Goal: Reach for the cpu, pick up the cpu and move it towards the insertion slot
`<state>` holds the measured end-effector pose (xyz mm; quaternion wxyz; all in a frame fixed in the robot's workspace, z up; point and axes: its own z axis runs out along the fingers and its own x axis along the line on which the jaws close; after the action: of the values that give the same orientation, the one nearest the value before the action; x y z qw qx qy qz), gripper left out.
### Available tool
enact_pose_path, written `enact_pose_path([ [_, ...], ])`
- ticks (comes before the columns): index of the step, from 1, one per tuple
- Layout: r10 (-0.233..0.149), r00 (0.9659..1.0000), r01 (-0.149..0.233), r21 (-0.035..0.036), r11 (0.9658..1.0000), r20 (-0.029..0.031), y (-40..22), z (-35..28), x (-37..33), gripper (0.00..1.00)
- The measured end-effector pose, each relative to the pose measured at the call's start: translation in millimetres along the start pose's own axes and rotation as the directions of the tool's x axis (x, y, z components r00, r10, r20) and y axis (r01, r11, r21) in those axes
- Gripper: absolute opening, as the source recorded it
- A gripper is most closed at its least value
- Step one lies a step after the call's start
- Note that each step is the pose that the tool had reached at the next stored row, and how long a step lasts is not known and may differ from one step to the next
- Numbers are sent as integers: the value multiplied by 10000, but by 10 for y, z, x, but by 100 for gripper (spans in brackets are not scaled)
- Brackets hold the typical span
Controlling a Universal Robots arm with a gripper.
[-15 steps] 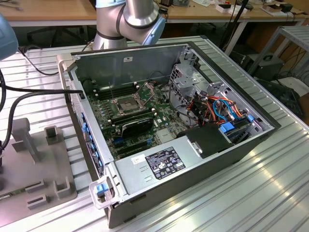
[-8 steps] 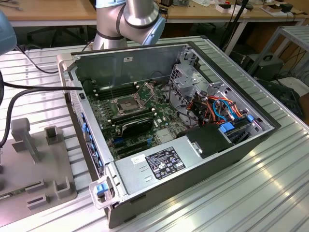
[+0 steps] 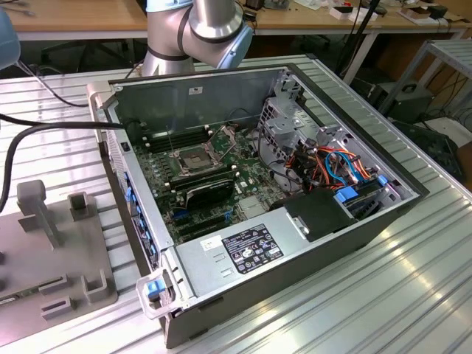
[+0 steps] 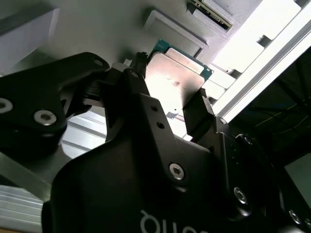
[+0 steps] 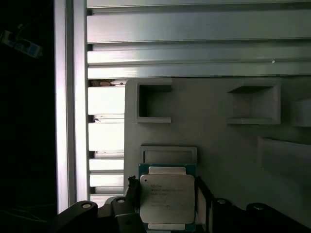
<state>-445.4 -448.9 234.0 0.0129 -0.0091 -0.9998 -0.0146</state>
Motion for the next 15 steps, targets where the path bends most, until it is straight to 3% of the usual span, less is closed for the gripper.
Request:
enact_pose_path([
  [5,0,10000,0,0,10000,0,4,-141,3,55],
  [15,0,10000,0,1,10000,-1,9,-324,8,55],
])
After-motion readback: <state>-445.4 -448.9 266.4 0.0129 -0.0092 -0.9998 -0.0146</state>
